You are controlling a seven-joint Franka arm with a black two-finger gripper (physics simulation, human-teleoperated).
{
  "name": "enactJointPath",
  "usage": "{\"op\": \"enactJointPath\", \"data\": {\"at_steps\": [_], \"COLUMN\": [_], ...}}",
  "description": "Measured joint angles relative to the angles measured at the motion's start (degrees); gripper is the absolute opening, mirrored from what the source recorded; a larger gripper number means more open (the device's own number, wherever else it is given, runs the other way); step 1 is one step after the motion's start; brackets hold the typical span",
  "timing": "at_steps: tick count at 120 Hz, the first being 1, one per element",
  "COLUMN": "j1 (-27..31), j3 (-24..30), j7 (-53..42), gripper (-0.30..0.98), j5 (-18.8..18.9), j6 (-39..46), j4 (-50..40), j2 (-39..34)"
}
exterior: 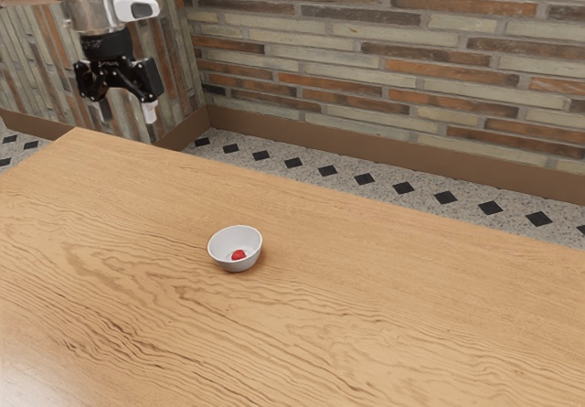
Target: Take strawberry from the bowl
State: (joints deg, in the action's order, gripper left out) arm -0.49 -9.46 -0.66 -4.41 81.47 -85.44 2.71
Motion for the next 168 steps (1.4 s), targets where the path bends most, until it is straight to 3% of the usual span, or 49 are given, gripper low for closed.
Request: {"op": "enactJointPath", "data": {"at_steps": [16, 33, 45, 62, 79, 98, 130, 168], "j1": [-1.8, -3.8, -3.9, -4.1, -5.0, -8.3, -9.1, -9.2], "j3": [1.1, 4.0, 4.8, 5.5, 5.4, 0.9, -0.8, -0.7], "j7": [0.4, 1.8, 3.8, 7.5, 13.6, 26.3, 43.2, 53.8], "gripper": [0.69, 0.69, 0.69, 0.69, 0.69, 0.68, 0.49, 0.33], "j5": [0.5, 0.4, -0.7, -1.8, -2.1, -2.7, -7.7, -7.3], "j6": [0.8, 1.2, 1.7, 8.5, 19.8, 27.8, 30.2, 31.1], "j4": [4.4, 15.6, 15.9, 1.6, -2.3, -9.8, -12.7, -10.6], "j2": [5.9, 19.0, 23.0, 21.5, 20.6, 16.6, 18.5, 22.0]}}
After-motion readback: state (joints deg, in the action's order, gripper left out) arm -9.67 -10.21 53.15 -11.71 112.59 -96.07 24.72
